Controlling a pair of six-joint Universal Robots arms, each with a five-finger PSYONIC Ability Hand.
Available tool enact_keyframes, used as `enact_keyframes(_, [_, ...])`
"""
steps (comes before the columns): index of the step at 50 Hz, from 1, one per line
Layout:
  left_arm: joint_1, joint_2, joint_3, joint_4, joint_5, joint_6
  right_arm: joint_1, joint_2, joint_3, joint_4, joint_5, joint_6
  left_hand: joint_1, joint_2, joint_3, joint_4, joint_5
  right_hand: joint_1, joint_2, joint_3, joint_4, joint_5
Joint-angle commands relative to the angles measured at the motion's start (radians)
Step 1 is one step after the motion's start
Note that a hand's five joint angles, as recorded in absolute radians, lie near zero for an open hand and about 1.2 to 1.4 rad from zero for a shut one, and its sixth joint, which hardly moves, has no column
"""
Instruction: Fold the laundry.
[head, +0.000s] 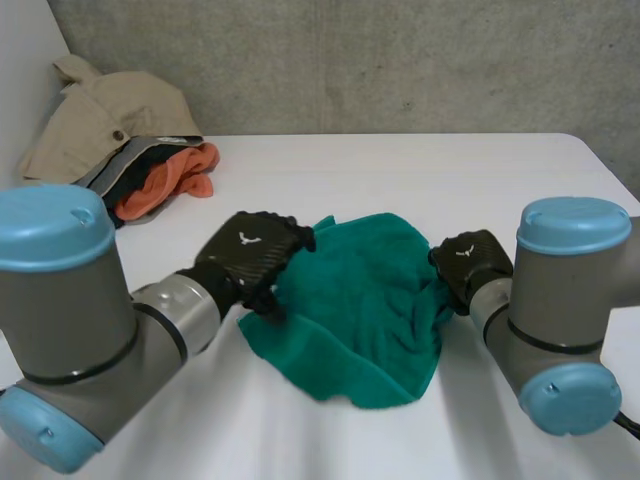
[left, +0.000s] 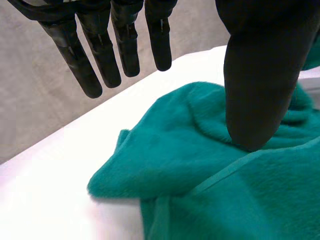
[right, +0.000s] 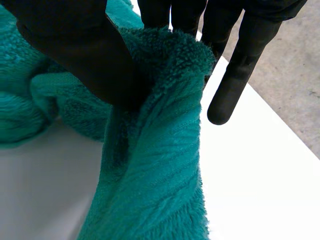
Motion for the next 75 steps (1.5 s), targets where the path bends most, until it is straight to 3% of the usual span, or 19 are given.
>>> enact_keyframes(1, [0.021,-0.072,0.008,0.008,0.02,0.004,-0.017,-0.055,0.086,-0.01,-0.042,-0.001,0.108,0.099,0.098,0.11,0.114,0.331,0.226,0.207,0.2,0.221])
enact_keyframes(7, [0.006,-0.21,0.09,-0.001,0.069,0.039,-0.029,-0.075,0.126,-0.033,-0.042,-0.001,0.135,0.126,0.125,0.137,0.14,0.331,0.226,0.207,0.2,0.221])
enact_keyframes(13, [-0.011,-0.279,0.127,0.0,0.193,0.081,-0.049,-0.079,0.144,-0.05,-0.042,-0.001,0.223,0.214,0.213,0.225,0.228,0.331,0.226,0.207,0.2,0.221])
enact_keyframes(20, [-0.022,-0.359,0.153,-0.007,0.183,0.082,-0.066,-0.079,0.146,-0.05,-0.043,-0.001,0.331,0.323,0.321,0.333,0.337,0.331,0.226,0.207,0.2,0.221])
enact_keyframes(22, [-0.034,-0.371,0.161,-0.01,0.175,0.084,-0.066,-0.08,0.138,-0.048,-0.04,-0.001,0.457,0.448,0.447,0.459,0.462,0.331,0.226,0.207,0.2,0.221])
enact_keyframes(23, [-0.046,-0.375,0.172,-0.012,0.164,0.084,-0.066,-0.08,0.136,-0.048,-0.04,-0.001,0.699,0.69,0.689,0.701,0.704,0.331,0.226,0.207,0.2,0.221])
enact_keyframes(25, [-0.048,-0.376,0.178,-0.014,0.149,0.085,-0.067,-0.088,0.132,-0.048,-0.039,-0.001,0.958,0.949,0.948,0.96,0.963,0.331,0.226,0.207,0.2,0.221])
enact_keyframes(29, [-0.053,-0.333,0.175,-0.012,0.101,0.085,-0.077,-0.144,0.121,-0.044,-0.035,-0.011,0.959,0.951,0.949,0.961,0.965,0.331,0.226,0.207,0.2,0.221])
enact_keyframes(33, [-0.046,-0.153,0.155,-0.009,0.066,0.076,-0.101,-0.216,0.086,-0.019,-0.037,-0.028,0.959,0.951,0.949,0.961,0.965,0.331,0.226,0.207,0.2,0.221])
enact_keyframes(43, [-0.004,0.213,0.068,-0.024,0.069,0.082,-0.159,-0.35,-0.137,0.362,-0.042,-0.217,0.959,0.951,0.949,0.961,0.965,0.331,0.226,0.207,0.2,0.221])
enact_keyframes(52, [0.039,0.218,0.017,-0.107,0.075,0.088,-0.164,-0.327,-0.246,0.619,-0.072,-0.323,0.959,0.951,0.949,0.961,0.965,0.331,0.226,0.207,0.2,0.221])
enact_keyframes(56, [0.039,0.094,0.014,-0.106,0.075,0.102,-0.161,-0.162,-0.255,0.624,-0.121,-0.355,0.959,0.951,0.949,0.961,0.965,0.331,0.226,0.207,0.2,0.221])
enact_keyframes(63, [0.049,-0.183,0.202,-0.061,0.063,0.206,-0.147,0.072,-0.428,0.532,-0.103,-0.292,0.959,0.951,0.949,0.961,0.965,0.331,0.226,0.207,0.2,0.221])
enact_keyframes(68, [0.059,-0.265,0.484,0.035,0.046,0.225,-0.15,0.136,-0.678,0.307,0.016,-0.164,0.959,0.951,0.949,0.961,0.965,0.331,0.226,0.207,0.2,0.221])
enact_keyframes(71, [0.082,-0.247,0.587,0.227,0.011,0.223,-0.158,0.123,-0.729,0.144,0.041,-0.108,0.959,0.951,0.949,0.961,0.965,0.331,0.226,0.207,0.2,0.221])
enact_keyframes(75, [0.124,-0.153,0.591,0.591,-0.05,0.209,-0.159,0.02,-0.707,-0.158,0.023,-0.051,0.959,0.951,0.949,0.961,0.965,0.331,0.226,0.207,0.2,0.221])
